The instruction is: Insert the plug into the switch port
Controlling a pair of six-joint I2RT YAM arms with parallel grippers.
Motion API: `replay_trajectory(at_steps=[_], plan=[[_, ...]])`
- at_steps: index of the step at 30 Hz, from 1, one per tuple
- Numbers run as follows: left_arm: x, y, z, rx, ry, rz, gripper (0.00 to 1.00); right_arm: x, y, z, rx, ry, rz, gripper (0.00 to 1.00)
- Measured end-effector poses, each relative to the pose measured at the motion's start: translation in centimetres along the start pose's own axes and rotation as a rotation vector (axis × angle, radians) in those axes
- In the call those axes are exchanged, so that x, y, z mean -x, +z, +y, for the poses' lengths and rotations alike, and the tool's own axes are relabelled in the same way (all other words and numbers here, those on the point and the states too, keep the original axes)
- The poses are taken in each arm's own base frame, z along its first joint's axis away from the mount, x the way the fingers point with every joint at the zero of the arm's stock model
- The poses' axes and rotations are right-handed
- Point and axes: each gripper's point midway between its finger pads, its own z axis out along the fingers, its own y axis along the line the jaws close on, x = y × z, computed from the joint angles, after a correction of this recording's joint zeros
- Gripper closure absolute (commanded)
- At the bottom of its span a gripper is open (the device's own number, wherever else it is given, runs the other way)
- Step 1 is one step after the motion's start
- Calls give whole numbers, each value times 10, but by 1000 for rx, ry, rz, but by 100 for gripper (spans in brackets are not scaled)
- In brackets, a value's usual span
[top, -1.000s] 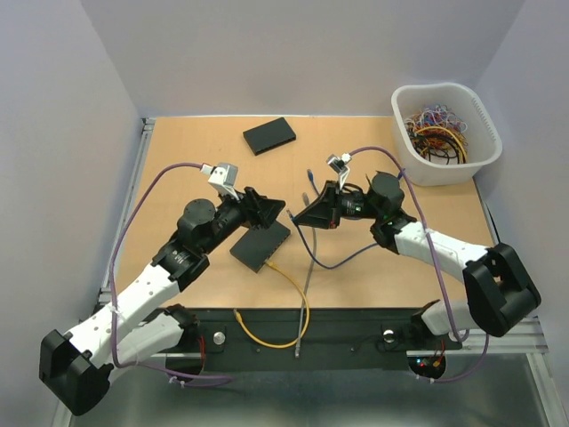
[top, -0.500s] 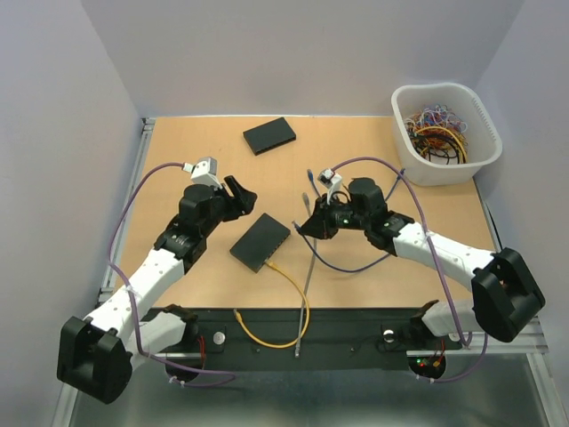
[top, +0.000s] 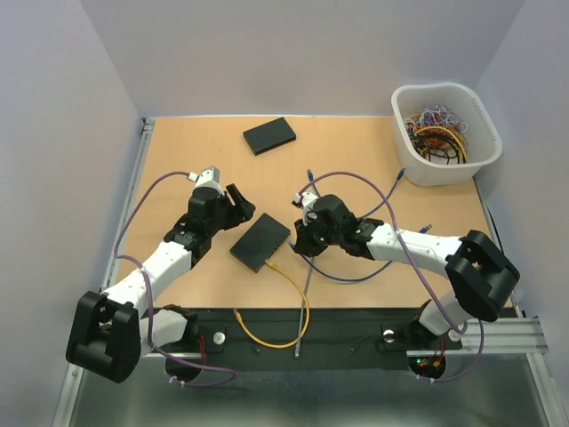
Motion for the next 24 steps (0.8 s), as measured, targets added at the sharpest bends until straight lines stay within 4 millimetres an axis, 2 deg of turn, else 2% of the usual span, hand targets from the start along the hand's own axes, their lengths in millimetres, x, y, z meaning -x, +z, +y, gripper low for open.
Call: replay_trajectory(at_steps=[6,14,24], plan=[[-15,8,15,35,-12,34,31,-22,18,0,-65,-42,82,99],[-40,19,33,72,-24,94,32,-27,41,2,-117,-77,119,100],[-49,24,38,69,-28,107,33,-26,58,-3,-159,-87,130,100]])
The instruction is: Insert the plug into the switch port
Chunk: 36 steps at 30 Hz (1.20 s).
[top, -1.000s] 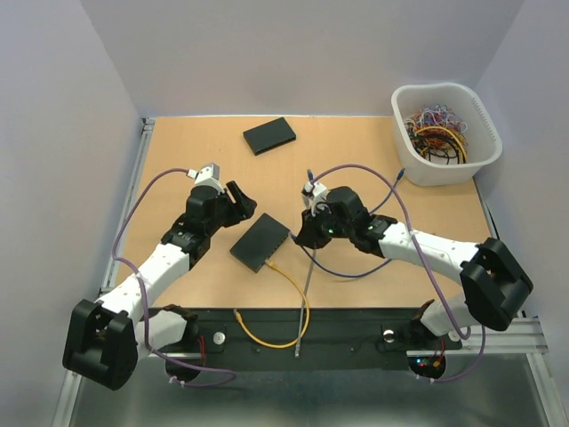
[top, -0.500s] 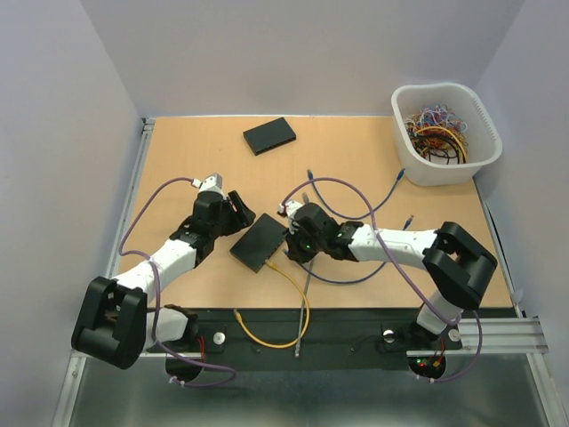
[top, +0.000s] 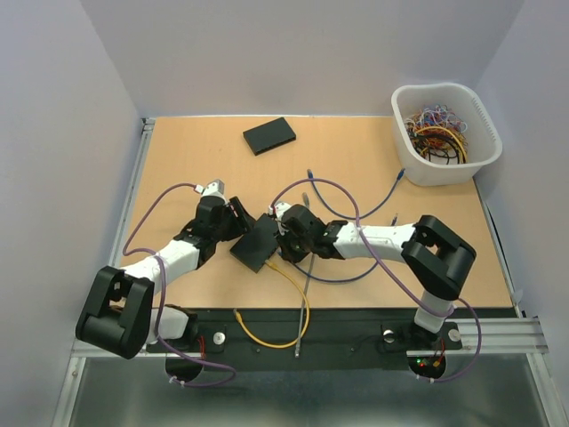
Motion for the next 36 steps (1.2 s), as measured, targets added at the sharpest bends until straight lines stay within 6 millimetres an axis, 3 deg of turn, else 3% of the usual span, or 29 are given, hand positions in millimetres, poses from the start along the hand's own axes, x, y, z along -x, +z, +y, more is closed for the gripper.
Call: replay_trajectory(at_steps=[13,36], plan=[[-13,6,6,-2,-5,33,34,5,6,-9,-62,9,-5,99],[-20,16,14,-3,-61,23,38,5,16,5,-125,-14,29,99]])
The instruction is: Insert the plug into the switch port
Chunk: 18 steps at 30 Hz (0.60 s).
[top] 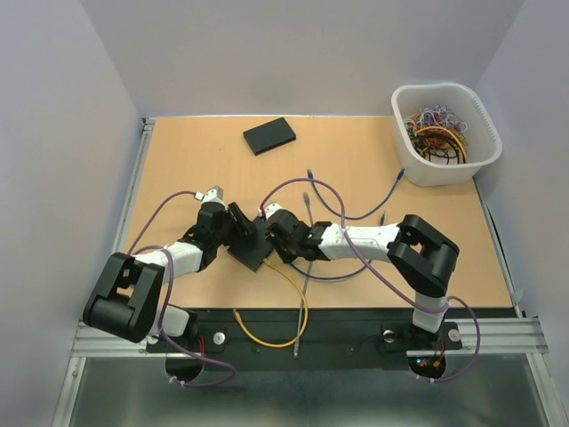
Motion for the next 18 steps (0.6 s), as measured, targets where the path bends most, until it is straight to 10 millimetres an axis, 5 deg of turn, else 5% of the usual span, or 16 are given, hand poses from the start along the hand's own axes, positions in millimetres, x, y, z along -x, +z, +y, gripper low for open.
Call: replay_trajectory(at_steps=[18], plan=[[1,1,3,7,-29,-25,39,4,-1,8,-70,-32,9,100]])
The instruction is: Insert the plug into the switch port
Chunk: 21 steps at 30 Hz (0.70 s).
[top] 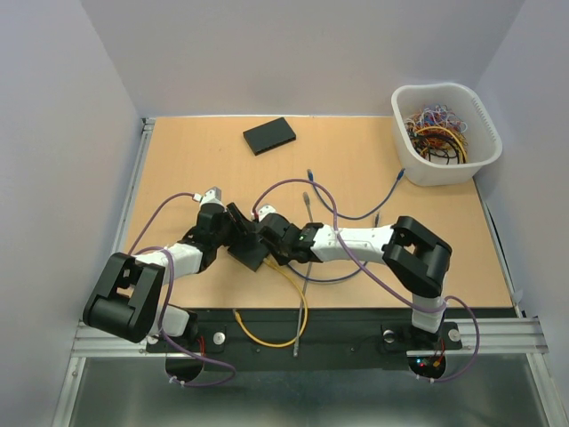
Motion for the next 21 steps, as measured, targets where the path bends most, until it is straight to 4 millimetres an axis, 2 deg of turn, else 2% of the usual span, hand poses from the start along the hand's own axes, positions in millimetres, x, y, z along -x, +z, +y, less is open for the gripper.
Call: replay_trajectory(at_steps=[11,21], plan=[[2,0,2,2,11,-6,39,6,6,-9,-55,-52,-1,100],[0,3,2,-7,48,11,39,6,4,-7,-48,-201,-4,99]])
